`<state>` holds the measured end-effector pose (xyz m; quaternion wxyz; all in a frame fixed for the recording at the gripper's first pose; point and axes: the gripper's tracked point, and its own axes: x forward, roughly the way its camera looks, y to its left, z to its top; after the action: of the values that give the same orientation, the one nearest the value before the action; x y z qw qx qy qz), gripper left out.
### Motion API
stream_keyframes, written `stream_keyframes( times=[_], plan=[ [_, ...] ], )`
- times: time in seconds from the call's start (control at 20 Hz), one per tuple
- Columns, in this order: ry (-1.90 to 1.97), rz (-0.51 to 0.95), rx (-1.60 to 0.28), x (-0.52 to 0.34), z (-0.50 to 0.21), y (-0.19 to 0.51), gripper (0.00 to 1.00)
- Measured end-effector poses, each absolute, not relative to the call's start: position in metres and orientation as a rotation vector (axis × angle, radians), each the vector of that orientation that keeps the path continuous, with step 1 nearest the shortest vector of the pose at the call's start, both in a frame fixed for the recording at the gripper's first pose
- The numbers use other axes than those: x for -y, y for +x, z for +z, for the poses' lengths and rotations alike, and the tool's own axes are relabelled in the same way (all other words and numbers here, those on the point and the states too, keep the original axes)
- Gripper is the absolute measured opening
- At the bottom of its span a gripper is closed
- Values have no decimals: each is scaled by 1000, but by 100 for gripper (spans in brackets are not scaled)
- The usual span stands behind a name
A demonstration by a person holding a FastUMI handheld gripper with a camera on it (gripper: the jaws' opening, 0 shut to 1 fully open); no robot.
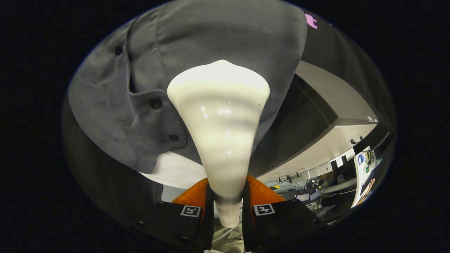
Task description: Iron the clothes twice with a garment steamer, once on the left side and once on the right side.
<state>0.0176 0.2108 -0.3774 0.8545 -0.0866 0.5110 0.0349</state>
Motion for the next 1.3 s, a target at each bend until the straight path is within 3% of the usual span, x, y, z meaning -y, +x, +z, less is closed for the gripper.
stream_keyframes(
  times=[0.7, 0.95, 1.3],
  plan=[
    [-184, 42, -1186, -198, -440, -13, 41],
    [-150, 42, -1127, -204, -395, -9, 41],
    [-144, 61, -948, -223, -278, 9, 41]
  ],
)
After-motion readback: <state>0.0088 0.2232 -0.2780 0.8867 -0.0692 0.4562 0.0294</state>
